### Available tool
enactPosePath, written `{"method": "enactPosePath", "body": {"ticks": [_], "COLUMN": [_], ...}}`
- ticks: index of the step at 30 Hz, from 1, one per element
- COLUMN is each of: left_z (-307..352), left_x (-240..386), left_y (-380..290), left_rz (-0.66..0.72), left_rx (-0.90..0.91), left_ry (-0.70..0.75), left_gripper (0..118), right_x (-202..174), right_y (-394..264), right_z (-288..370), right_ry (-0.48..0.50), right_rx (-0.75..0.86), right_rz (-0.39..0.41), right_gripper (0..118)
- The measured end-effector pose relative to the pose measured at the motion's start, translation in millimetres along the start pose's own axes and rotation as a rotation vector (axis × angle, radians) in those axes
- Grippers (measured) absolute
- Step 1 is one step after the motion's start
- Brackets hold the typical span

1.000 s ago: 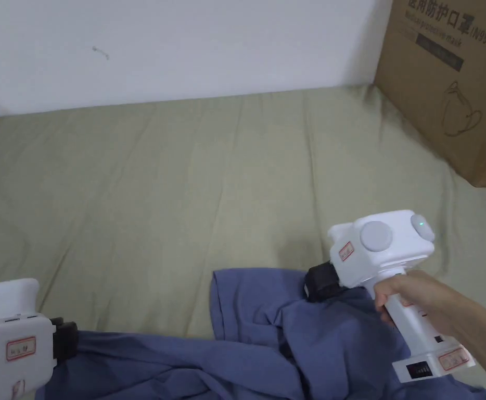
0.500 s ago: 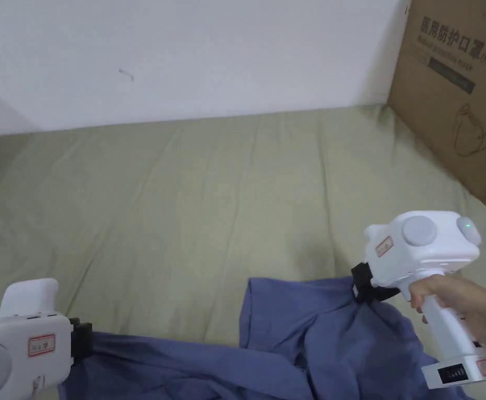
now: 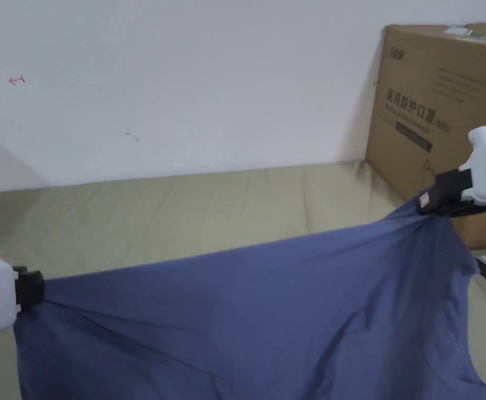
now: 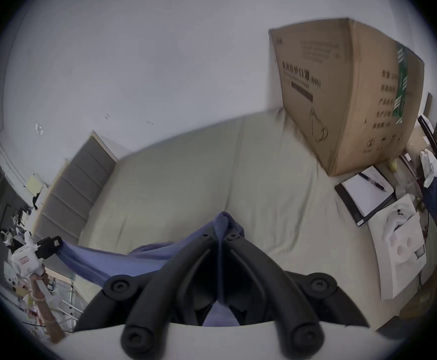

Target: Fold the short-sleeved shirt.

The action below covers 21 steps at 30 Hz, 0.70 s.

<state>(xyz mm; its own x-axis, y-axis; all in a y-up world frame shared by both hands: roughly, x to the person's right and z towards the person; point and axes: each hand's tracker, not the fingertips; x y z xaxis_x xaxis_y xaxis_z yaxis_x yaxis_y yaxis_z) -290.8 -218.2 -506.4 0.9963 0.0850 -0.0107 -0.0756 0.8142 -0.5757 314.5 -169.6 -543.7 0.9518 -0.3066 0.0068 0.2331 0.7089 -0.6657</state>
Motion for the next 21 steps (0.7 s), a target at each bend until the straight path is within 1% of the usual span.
{"method": "enactPosePath", "body": {"ticks": [1,3,4,6,11,12,15,16,18,21], "left_z": [7,23,30,39,51,51,45,43,33,20], "left_x": [2,11,15,20,27,28,31,31,32,32], "left_y": [7,22,29,46,104,120,165,179,211,257], "left_rz": [-0.006,-0.035,-0.046,-0.052,-0.074,-0.07,-0.062,-0.061,-0.031,-0.014], "left_rx": [0.018,0.064,0.085,0.123,0.192,0.201,0.243,0.249,0.263,0.268], "left_ry": [-0.01,-0.003,0.004,0.01,0.028,0.038,0.063,0.066,0.082,0.087], "left_gripper": [0,0,0,0,0,0,0,0,0,0], "right_x": [-1,-8,-11,-15,-22,-38,-55,-69,-83,-100], "right_y": [3,8,11,19,65,68,108,114,142,185], "right_z": [11,29,35,45,61,62,70,75,79,82], "right_ry": [0.007,0.007,-0.004,-0.017,0.006,0.009,0.023,0.026,0.033,0.007], "right_rx": [0.006,0.033,0.047,0.065,0.123,0.14,0.199,0.209,0.226,0.26], "right_rz": [-0.006,0.01,0.027,0.03,-0.036,-0.043,-0.066,-0.073,-0.076,-0.066], "right_gripper": [1,1,1,1,1,1,1,1,1,1]}}
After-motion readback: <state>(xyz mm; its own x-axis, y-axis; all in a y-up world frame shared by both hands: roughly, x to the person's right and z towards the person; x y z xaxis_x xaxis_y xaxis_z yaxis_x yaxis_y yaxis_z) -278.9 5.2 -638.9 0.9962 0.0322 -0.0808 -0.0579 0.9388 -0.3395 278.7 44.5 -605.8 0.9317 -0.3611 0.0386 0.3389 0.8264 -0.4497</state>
